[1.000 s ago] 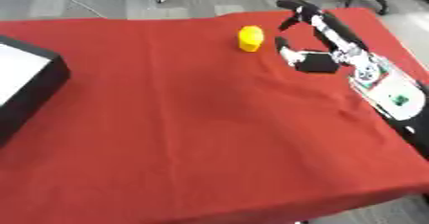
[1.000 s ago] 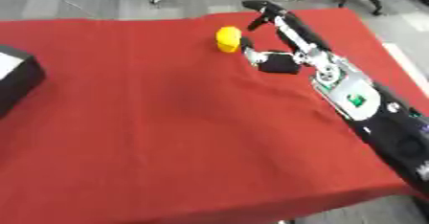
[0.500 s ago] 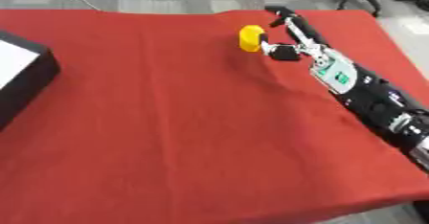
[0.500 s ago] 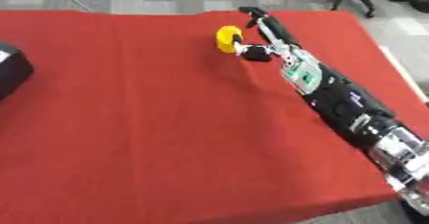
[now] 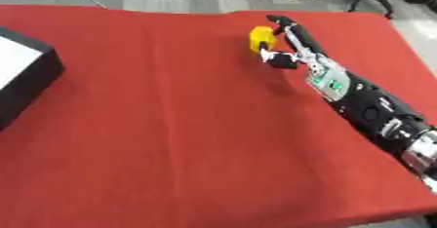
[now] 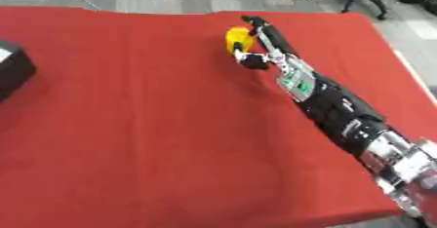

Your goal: Pick up the objects with one hand, pass them to the other hand, and then place them into the box on the other side of the table.

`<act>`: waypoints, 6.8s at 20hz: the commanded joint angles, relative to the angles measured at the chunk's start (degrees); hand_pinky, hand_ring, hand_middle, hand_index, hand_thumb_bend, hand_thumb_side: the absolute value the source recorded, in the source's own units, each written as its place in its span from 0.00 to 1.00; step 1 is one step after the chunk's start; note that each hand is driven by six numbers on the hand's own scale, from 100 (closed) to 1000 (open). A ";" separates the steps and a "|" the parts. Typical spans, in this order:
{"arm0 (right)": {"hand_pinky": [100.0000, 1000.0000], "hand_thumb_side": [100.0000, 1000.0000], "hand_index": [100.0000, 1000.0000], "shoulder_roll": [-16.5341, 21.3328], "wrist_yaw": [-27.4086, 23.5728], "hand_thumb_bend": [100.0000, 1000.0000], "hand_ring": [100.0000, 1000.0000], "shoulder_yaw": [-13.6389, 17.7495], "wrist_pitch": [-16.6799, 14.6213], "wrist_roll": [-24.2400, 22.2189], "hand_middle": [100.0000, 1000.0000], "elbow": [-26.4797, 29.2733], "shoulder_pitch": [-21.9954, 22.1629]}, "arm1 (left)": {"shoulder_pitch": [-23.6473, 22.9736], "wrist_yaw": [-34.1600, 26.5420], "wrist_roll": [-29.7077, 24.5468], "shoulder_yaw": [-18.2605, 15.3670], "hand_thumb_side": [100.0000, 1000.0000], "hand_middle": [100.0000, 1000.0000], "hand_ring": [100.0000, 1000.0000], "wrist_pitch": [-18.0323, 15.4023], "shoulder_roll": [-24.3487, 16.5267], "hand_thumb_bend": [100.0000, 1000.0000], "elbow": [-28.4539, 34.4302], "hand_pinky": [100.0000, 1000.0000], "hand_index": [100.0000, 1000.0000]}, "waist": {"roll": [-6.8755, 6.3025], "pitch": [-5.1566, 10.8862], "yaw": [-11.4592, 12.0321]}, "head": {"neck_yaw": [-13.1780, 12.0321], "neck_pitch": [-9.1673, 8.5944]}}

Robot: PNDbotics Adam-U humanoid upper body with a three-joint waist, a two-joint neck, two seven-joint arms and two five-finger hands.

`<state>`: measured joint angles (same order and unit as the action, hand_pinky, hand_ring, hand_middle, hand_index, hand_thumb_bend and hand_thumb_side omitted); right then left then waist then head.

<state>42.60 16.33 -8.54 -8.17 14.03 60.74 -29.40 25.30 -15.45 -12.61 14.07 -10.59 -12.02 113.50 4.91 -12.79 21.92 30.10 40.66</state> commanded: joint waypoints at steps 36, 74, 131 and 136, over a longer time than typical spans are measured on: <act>0.78 0.40 0.07 3.45 6.01 0.00 0.26 -1.51 3.44 10.92 0.09 25.75 1.84 | -3.08 12.87 -3.14 1.03 0.88 0.62 0.67 3.86 -2.05 0.03 1.09 0.67 0.87 | -0.50 3.36 -4.49 | -2.69 0.87; 0.92 0.11 0.61 -2.54 14.41 0.00 0.62 -3.49 3.78 -6.18 0.49 4.36 -4.16 | -0.16 16.61 -11.63 2.78 0.88 0.60 0.67 2.52 0.48 0.03 1.09 0.65 0.87 | 0.04 0.03 0.15 | 6.00 -2.56; 0.88 0.41 0.18 -18.49 -20.82 0.00 0.27 -21.96 10.73 -14.51 0.13 53.85 -1.83 | 0.08 67.98 10.55 15.71 0.00 0.53 0.57 0.87 -2.75 0.00 1.09 0.54 0.78 | -1.03 7.16 -9.46 | -8.01 3.46; 0.88 0.41 0.20 -18.58 -20.94 0.00 0.28 -22.16 10.62 -14.88 0.14 53.85 -1.58 | 0.59 65.18 14.42 15.11 0.34 0.33 0.40 3.93 -1.67 0.00 1.09 0.35 0.59 | -0.95 7.19 -9.51 | -7.93 3.46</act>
<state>23.54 -4.26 -31.47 2.78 -0.77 113.31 -30.29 25.39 50.58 0.74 30.63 -7.94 -13.25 114.74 4.19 -6.13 12.52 21.98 43.82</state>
